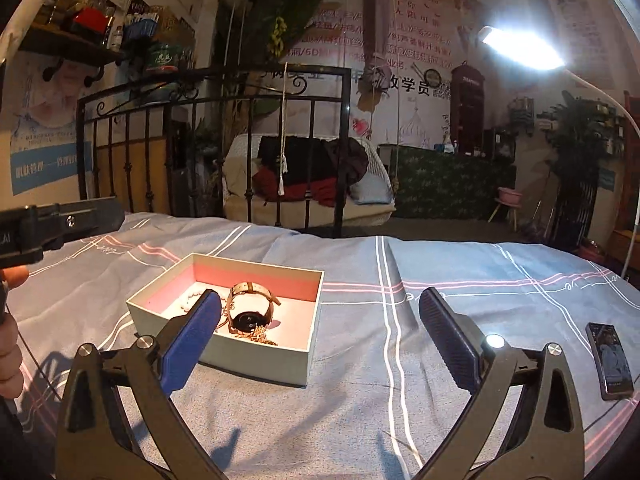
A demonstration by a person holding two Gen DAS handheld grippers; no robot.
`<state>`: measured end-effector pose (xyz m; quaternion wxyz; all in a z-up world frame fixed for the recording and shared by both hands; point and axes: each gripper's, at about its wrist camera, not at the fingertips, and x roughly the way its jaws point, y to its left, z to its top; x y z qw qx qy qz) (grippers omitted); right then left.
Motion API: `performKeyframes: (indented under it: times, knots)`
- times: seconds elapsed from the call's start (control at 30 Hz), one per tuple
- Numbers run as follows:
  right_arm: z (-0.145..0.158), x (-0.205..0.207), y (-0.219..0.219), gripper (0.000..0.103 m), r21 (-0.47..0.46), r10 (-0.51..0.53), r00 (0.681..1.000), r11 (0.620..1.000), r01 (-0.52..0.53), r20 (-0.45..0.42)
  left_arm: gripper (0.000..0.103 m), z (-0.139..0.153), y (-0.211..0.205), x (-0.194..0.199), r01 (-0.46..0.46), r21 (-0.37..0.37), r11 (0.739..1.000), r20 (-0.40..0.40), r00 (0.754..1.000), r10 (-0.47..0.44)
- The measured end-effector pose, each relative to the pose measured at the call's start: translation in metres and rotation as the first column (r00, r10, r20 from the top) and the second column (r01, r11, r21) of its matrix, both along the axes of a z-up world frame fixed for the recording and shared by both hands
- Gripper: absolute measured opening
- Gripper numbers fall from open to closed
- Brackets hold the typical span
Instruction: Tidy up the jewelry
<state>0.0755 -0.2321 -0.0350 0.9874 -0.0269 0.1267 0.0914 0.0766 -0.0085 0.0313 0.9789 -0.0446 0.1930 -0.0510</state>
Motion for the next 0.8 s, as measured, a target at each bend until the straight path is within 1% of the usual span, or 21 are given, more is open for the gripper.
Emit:
performKeyframes:
  times: [0.1,0.17,0.37,0.8]
  knots:
    - [0.007,-0.010,-0.004,0.097,0.003,-0.010,0.999,1.000,0.009,0.046,0.096,-0.004,-0.002,-0.003,-0.014,0.027,1.000,0.004,1.000,0.014]
    - [0.010,-0.016,-0.006,0.097,0.000,-0.010,0.998,1.000,0.010,0.061,0.096,-0.007,-0.003,-0.002,-0.016,0.032,0.999,-0.004,1.000,0.017]
    - [0.014,-0.019,-0.012,0.097,0.020,-0.006,0.999,1.000,0.005,0.048,0.096,-0.009,-0.003,-0.011,-0.015,0.047,0.999,0.015,1.000,0.014]
    - [0.020,-0.023,-0.012,0.097,0.043,0.011,0.999,0.999,-0.013,0.048,0.096,-0.013,-0.002,-0.016,-0.017,0.058,0.998,0.006,1.000,0.017]
